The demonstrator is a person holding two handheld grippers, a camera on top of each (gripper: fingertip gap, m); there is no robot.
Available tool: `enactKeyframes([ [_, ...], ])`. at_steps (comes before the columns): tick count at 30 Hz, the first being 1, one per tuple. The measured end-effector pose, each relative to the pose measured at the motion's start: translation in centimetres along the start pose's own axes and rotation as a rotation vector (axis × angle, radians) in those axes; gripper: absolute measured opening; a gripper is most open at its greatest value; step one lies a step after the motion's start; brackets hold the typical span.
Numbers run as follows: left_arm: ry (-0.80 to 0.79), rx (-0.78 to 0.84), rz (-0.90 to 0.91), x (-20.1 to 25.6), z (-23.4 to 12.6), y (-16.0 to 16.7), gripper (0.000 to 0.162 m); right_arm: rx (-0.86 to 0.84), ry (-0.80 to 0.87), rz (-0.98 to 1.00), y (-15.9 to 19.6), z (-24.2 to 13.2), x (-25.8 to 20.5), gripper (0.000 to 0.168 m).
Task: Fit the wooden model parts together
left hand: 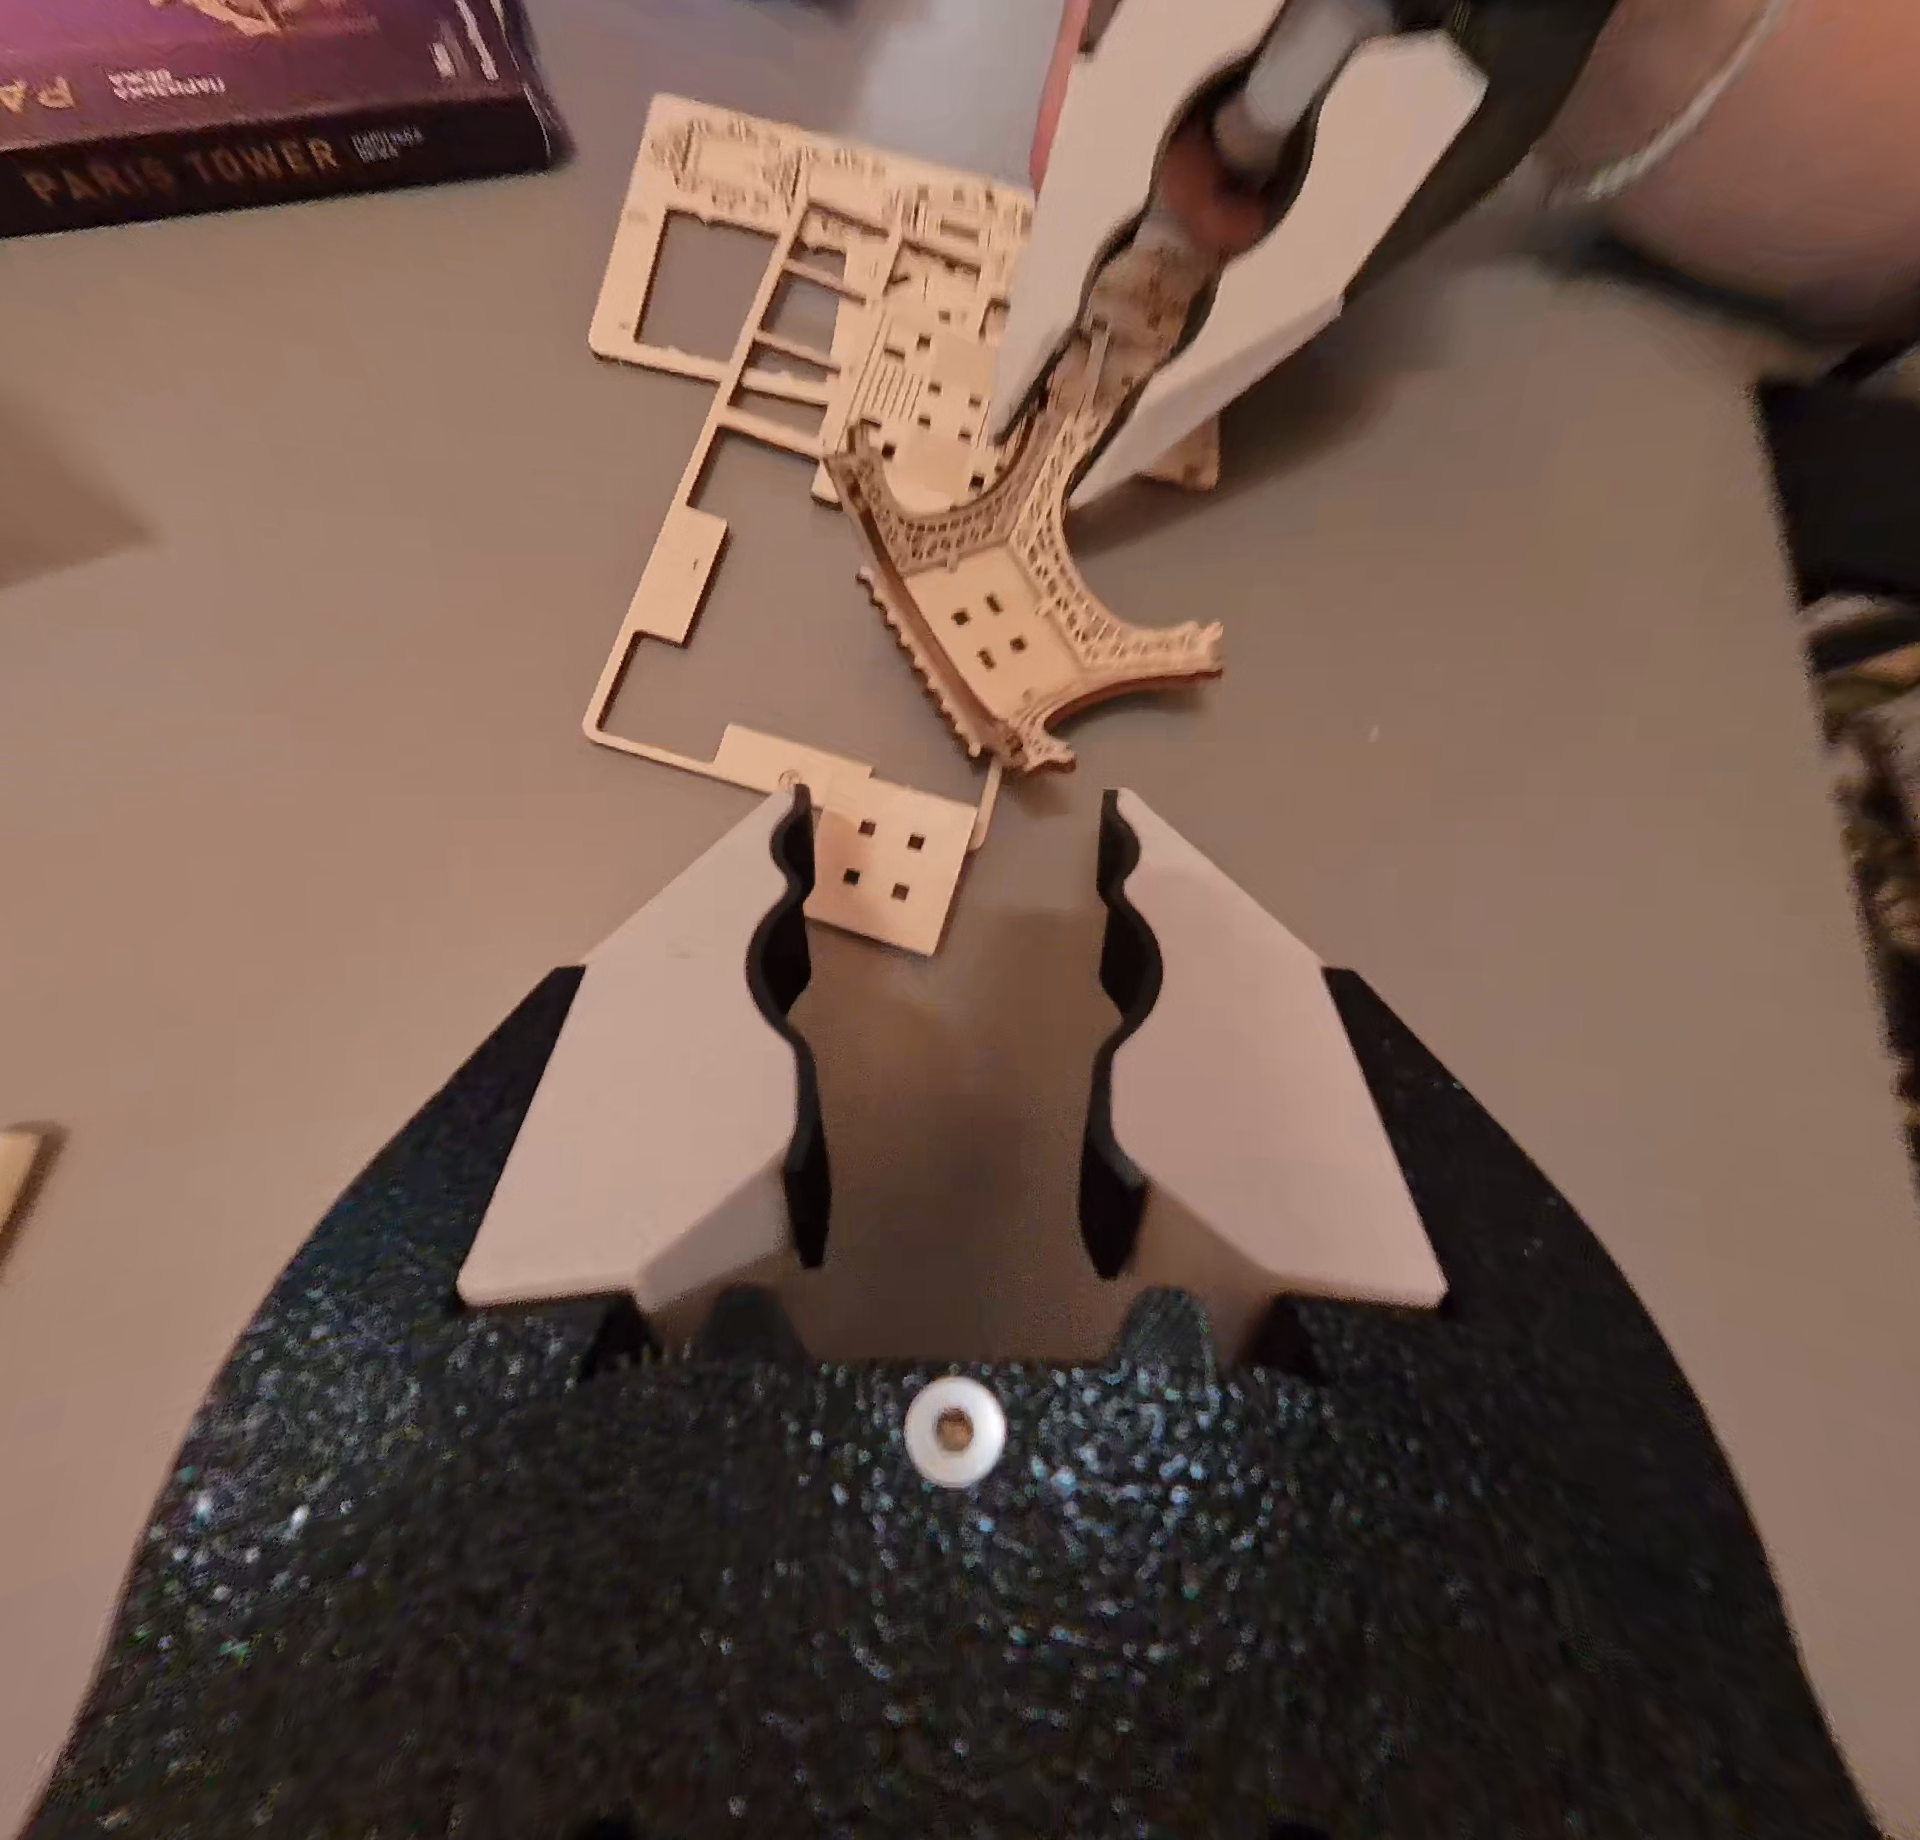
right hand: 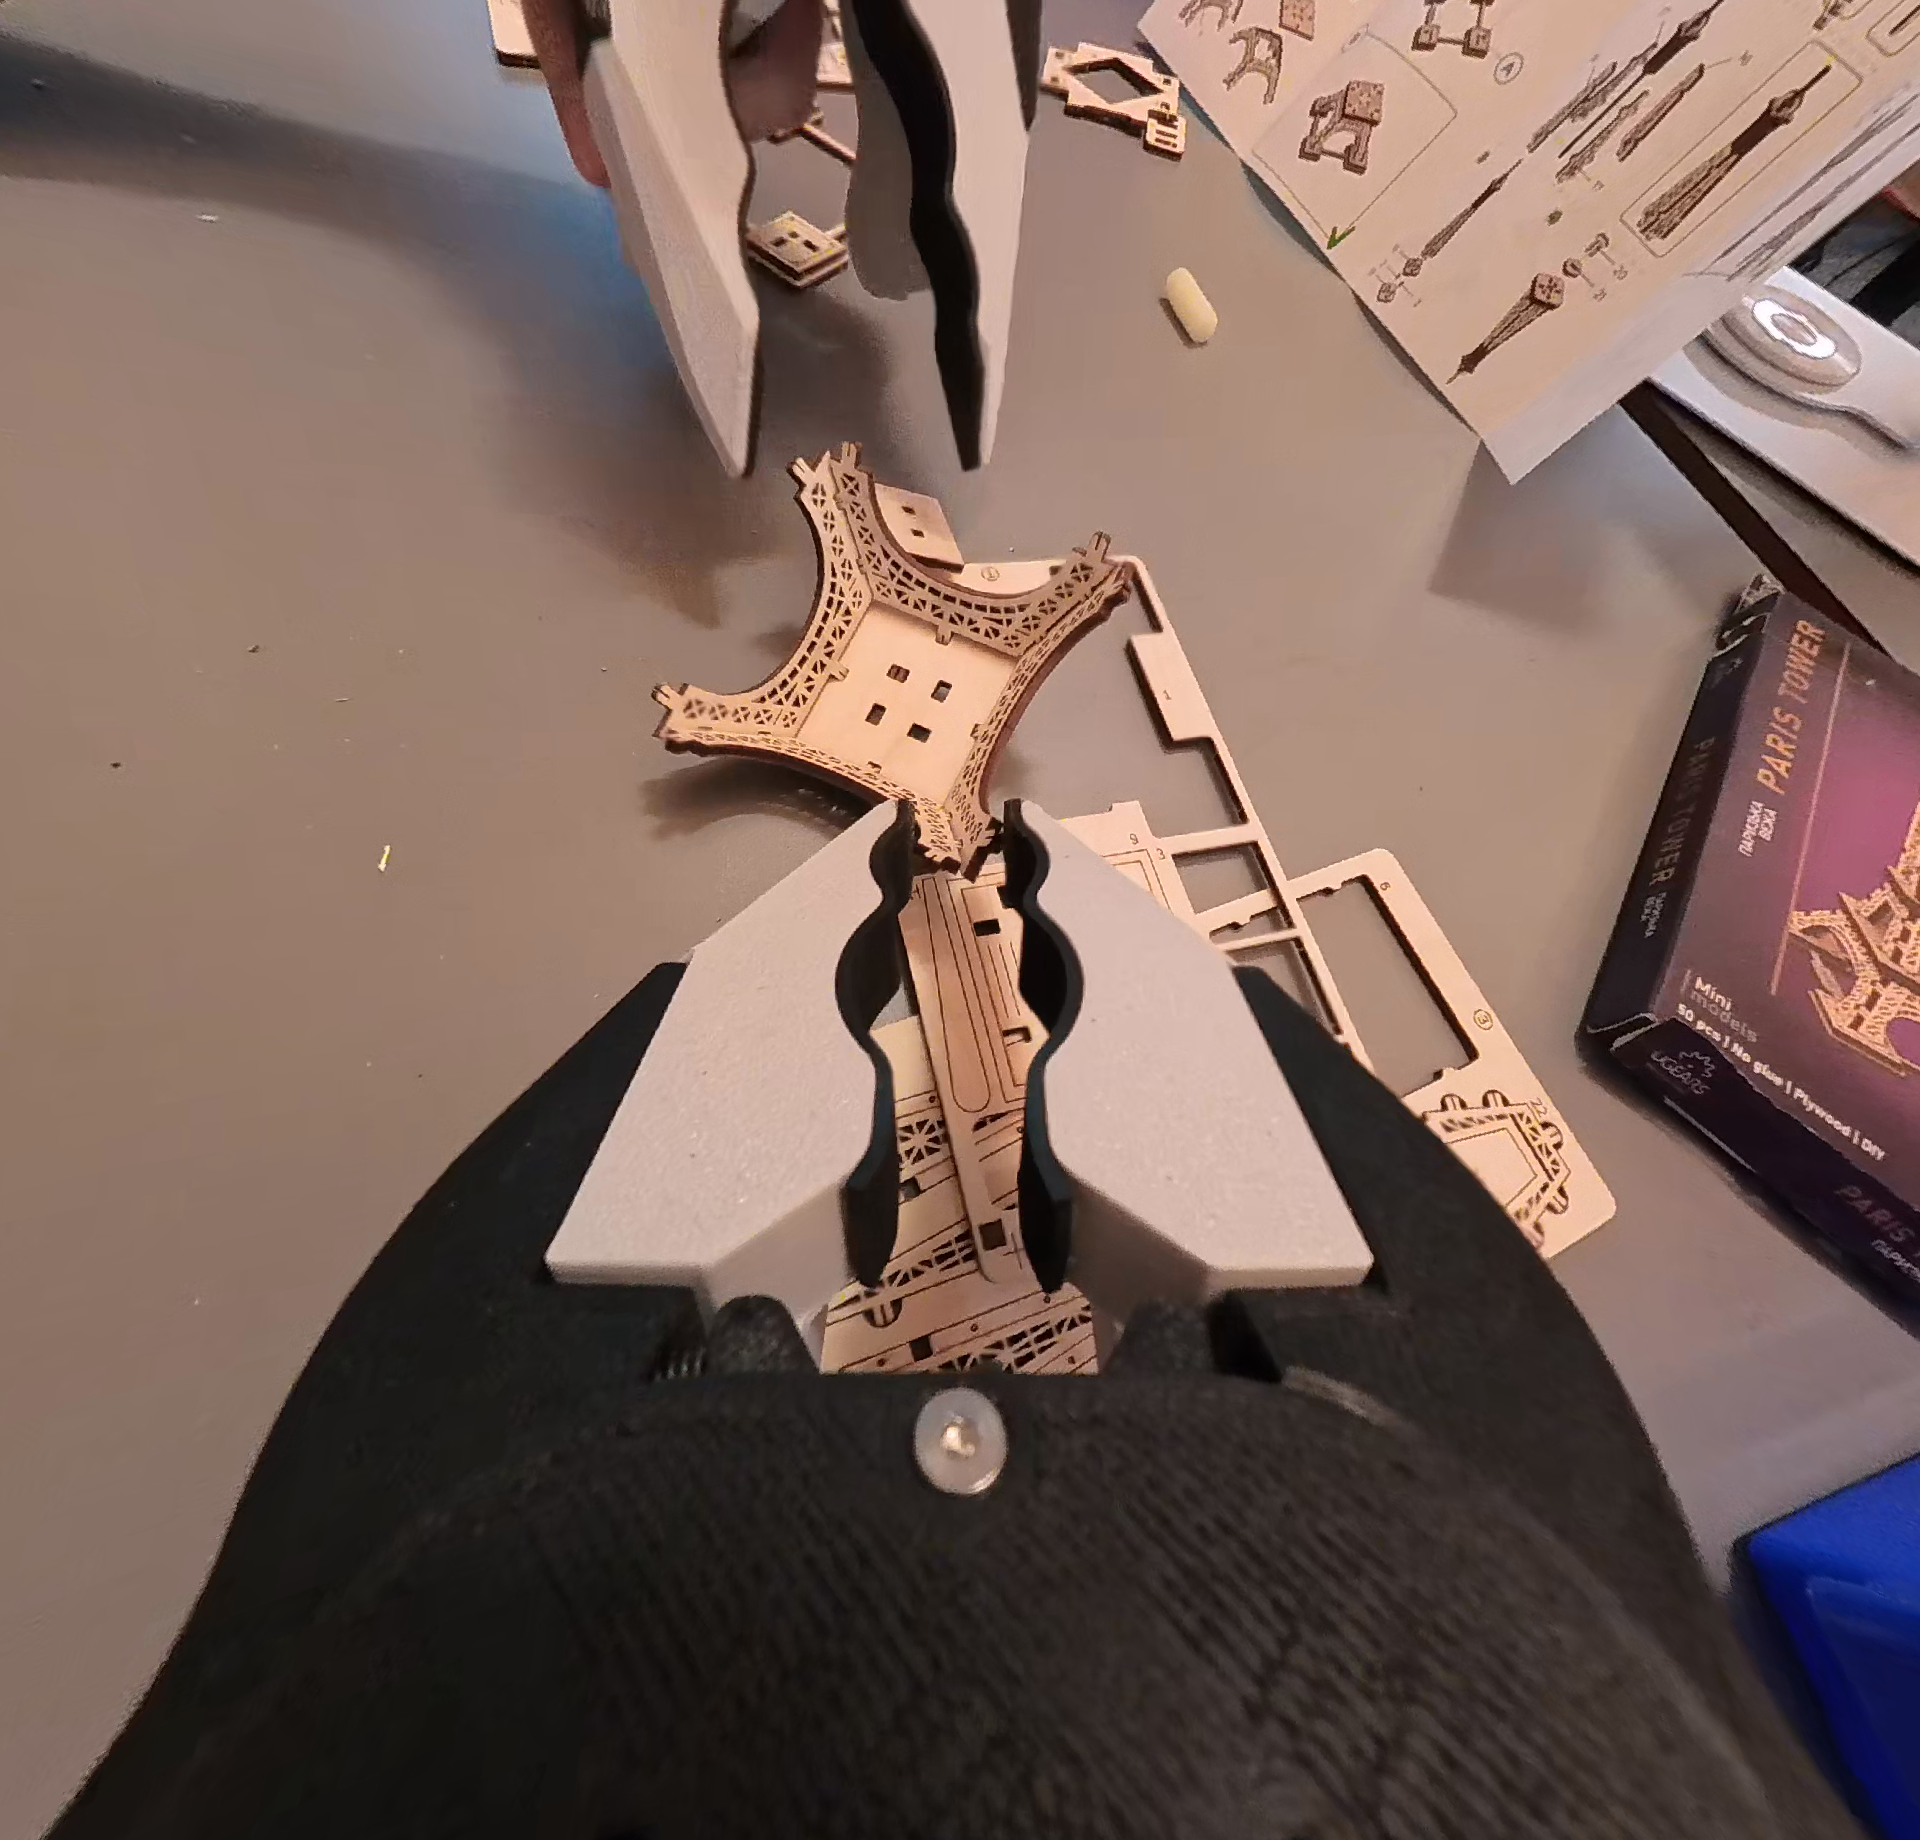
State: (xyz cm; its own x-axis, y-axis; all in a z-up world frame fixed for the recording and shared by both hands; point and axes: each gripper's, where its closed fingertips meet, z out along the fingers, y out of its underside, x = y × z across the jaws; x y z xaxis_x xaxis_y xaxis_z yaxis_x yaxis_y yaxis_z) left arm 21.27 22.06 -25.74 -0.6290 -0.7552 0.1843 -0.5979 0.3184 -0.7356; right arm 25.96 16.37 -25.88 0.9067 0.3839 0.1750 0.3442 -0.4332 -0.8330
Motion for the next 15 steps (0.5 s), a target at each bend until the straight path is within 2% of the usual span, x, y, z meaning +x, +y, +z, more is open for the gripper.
enactKeyframes([
  [6, 0.031, 0.117, -0.137, -0.2, -0.6, -1.7, 0.047, 0.009, 0.021, -0.076, -0.4, 0.1, -0.1, 0.014],
  [15, -0.026, 0.084, -0.101, -0.4, -1.0, -1.1, 0.048, 0.019, 0.056, -0.177, -0.9, 0.1, -0.2, 0.014],
])
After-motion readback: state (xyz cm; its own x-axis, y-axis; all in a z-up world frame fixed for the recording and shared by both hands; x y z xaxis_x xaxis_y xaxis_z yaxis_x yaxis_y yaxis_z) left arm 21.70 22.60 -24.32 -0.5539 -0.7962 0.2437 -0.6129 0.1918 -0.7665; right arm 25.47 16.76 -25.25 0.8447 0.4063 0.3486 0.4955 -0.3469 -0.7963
